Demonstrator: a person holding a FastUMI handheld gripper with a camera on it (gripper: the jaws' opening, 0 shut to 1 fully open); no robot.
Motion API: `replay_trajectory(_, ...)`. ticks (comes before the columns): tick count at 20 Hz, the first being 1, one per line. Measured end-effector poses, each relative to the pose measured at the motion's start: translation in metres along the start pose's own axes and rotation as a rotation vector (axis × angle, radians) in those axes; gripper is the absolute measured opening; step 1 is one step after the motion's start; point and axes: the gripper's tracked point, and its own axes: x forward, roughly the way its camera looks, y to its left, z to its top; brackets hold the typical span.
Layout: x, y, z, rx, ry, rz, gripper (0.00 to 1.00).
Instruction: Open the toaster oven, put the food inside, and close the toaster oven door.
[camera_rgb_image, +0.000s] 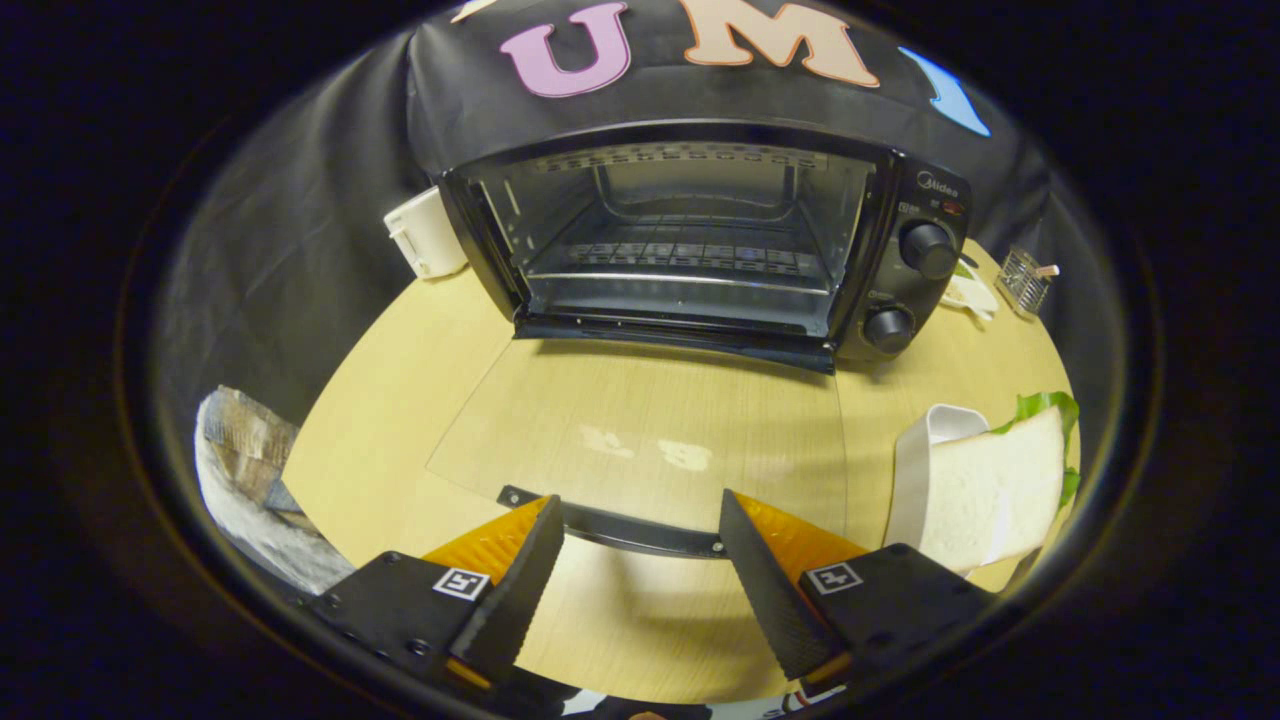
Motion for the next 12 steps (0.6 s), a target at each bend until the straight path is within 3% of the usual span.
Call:
replay_trajectory(7,-0.041,-0.038,0.078,0.094,-0.208,-0.017,0.98)
replay_trajectory(12,-0.078,-0.111,0.131,0.161,-0.351,-0.116,0.98)
